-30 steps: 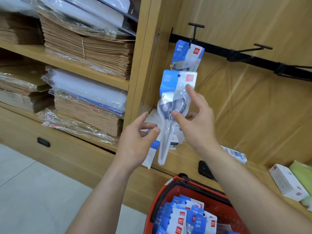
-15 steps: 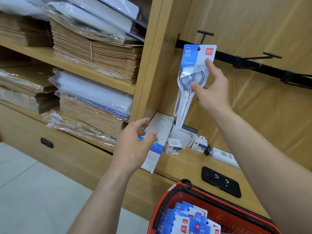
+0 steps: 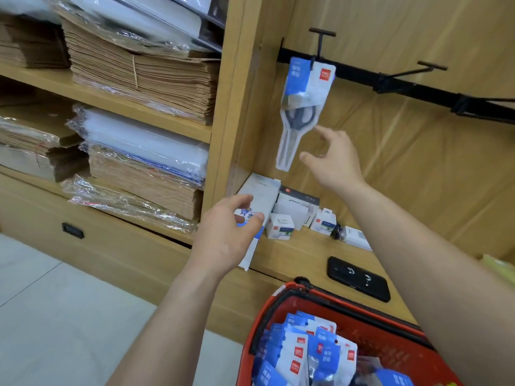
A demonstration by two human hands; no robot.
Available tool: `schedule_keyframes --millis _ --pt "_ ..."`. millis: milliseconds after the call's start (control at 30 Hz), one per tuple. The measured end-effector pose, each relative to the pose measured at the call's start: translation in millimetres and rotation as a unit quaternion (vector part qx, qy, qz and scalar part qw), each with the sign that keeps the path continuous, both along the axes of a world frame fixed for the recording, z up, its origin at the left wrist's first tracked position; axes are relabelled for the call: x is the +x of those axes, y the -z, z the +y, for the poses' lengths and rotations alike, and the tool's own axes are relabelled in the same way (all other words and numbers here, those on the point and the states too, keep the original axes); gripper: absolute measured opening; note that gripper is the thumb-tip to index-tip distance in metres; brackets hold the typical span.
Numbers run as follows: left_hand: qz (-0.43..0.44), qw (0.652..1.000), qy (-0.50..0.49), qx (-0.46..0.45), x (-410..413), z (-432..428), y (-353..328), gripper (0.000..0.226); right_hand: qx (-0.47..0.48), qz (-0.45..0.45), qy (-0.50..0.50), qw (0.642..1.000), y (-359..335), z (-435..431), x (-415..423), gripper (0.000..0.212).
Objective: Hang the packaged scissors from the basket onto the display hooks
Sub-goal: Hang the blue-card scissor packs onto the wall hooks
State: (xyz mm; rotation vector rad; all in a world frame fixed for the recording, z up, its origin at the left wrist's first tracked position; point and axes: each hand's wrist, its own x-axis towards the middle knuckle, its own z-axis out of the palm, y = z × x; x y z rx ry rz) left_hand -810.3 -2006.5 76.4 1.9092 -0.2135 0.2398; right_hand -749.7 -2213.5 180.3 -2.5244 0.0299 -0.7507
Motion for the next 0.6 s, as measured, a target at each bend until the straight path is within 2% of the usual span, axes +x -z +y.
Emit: schedule_keyframes --millis 167,300,433,600 --pt "0.028 0.991 0.074 0.109 -19 -36 22 0.048 -0.060 0.163 -0.006 0.985 73 -38 -85 0.053" --pt "0.033 0.955 0.165 0.244 -44 -71 57 0.045 -0.081 0.287 -0.004 0.954 131 -75 -168 0.043" --pt "0.038 0.891 0.247 0.379 -70 -100 98 0.046 -0.065 0.359 0.014 0.931 178 -117 -238 0.043" --pt "0.084 0.852 0.264 0.444 -92 -125 142 0.077 0.011 0.376 0.026 0.926 226 -156 -288 0.038"
